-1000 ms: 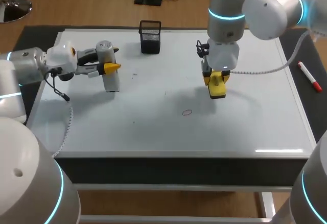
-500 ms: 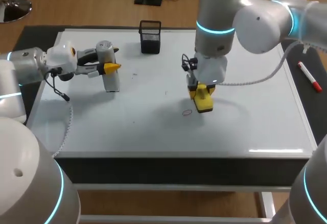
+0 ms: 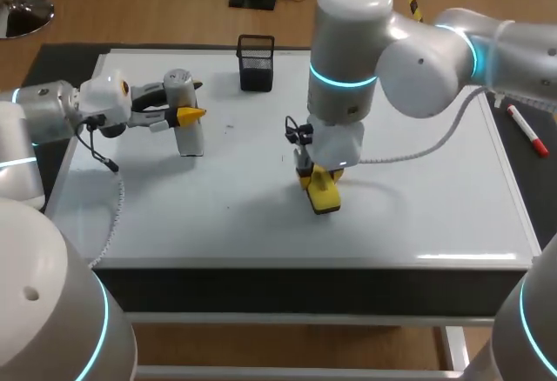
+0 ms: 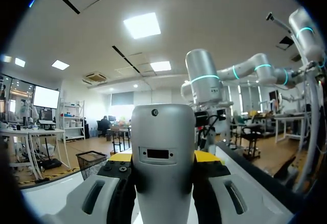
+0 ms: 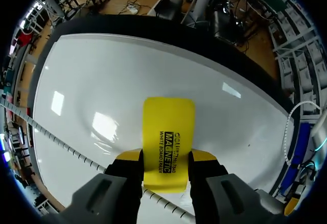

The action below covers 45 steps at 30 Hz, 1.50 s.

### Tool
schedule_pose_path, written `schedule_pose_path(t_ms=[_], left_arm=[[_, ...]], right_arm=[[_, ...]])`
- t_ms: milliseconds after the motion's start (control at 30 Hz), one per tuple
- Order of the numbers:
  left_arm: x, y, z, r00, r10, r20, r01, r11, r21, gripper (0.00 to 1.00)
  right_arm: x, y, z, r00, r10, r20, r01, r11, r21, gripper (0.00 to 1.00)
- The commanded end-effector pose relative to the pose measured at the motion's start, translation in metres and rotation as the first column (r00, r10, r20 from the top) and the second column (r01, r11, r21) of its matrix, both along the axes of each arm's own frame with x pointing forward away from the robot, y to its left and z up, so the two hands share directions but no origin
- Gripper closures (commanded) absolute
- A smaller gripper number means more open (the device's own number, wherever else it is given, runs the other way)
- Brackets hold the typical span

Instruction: Pick up the inspection probe, press it on each red-marked spot on the whiteboard one by one, put down the probe, pick up the eraser, and wipe off all the red marks.

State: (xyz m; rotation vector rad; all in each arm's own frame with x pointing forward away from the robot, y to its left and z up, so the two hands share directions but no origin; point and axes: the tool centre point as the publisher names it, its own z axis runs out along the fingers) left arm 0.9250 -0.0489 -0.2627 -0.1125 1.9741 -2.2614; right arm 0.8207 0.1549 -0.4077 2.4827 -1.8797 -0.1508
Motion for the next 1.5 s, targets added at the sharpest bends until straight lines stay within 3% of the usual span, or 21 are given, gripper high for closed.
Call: schedule_pose_path(t_ms=[33, 533, 1500], left_arm=[[0.000, 0.000, 0.000, 1.000, -0.001, 0.002, 0.001, 1.000, -0.004, 1.00], [0.000, 0.000, 0.000, 1.000, -0.001, 0.002, 0.001, 1.000, -0.004, 1.00], [0.000, 0.000, 0.000, 1.000, -0.001, 0.002, 0.001, 1.000, -0.004, 1.00]], right_arm=[[0.005, 0.009, -0.011, 1.000, 0.012, -0.002, -0.012, 1.000, 0.005, 1.00], [0.012, 0.004, -0.027, 1.000, 0.019, -0.013, -0.019, 1.000, -0.007, 1.00], [0.031, -0.076, -0.030, 0.992, -0.130, 0.006, 0.130, 0.990, -0.048, 1.00]])
